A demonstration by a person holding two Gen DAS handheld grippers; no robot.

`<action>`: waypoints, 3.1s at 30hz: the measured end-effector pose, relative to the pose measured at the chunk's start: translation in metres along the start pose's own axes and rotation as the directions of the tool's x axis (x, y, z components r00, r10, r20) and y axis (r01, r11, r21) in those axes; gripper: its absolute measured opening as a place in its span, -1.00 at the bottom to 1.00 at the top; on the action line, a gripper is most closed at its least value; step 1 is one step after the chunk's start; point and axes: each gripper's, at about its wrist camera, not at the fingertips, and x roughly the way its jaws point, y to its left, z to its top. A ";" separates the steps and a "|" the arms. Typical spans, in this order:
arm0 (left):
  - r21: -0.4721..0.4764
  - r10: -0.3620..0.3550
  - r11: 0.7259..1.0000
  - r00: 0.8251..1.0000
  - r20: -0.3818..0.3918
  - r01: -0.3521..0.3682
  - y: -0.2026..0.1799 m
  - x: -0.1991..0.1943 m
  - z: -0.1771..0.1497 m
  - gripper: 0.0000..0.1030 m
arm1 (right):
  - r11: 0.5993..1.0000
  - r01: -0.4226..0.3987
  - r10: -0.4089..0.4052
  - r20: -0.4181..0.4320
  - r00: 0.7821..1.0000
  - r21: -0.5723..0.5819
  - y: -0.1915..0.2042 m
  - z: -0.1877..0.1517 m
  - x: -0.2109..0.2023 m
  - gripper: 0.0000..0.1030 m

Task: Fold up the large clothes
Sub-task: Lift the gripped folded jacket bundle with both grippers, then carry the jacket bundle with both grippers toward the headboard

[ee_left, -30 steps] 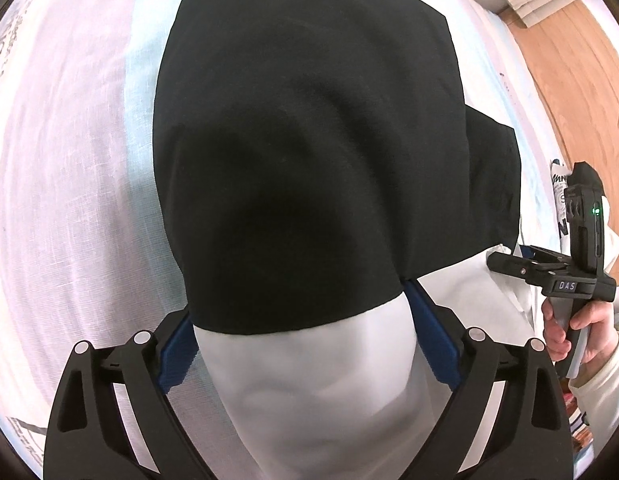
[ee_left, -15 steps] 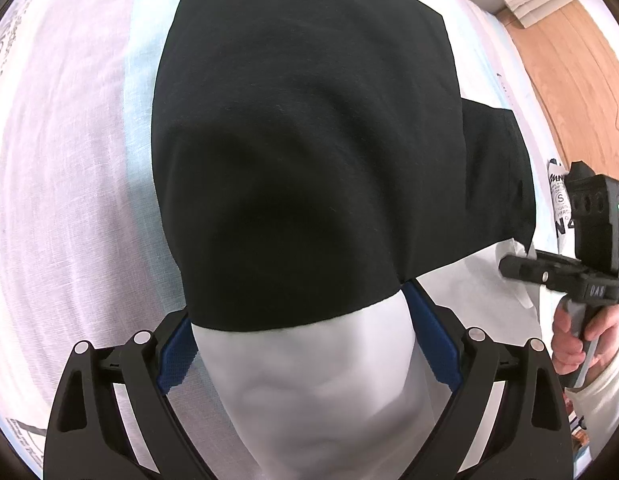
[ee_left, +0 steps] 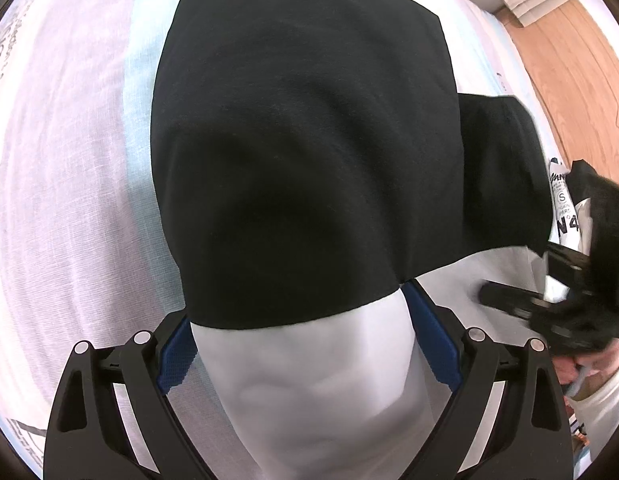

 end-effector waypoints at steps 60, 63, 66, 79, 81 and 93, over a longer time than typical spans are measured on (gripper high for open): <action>0.144 0.054 0.985 0.959 0.280 -0.097 -0.191 -0.147 -0.048 -0.40 | 0.963 -0.267 0.245 0.279 0.928 0.041 -0.044 -0.044 -0.158 -0.76; 0.161 0.053 0.981 0.954 0.296 -0.105 -0.216 -0.159 -0.051 -0.42 | 0.962 -0.270 0.247 0.303 0.921 0.036 -0.054 -0.053 -0.182 -0.76; 0.190 0.038 0.977 0.951 0.307 -0.100 -0.253 -0.173 -0.052 -0.43 | 0.961 -0.274 0.246 0.329 0.912 0.040 -0.075 -0.069 -0.215 -0.76; 0.394 -0.108 0.919 0.950 0.293 -0.017 -0.389 -0.211 -0.054 -0.47 | 0.979 -0.146 0.065 0.464 0.883 0.140 -0.130 -0.149 -0.356 -0.76; 0.424 -0.141 0.906 0.945 0.294 0.004 -0.413 -0.220 -0.054 -0.47 | 0.977 -0.129 0.028 0.492 0.870 0.172 -0.138 -0.164 -0.380 -0.76; 0.605 -0.285 0.792 0.924 0.255 0.077 -0.610 -0.253 -0.041 -0.47 | 0.946 -0.046 -0.164 0.596 0.786 0.321 -0.213 -0.233 -0.540 -0.76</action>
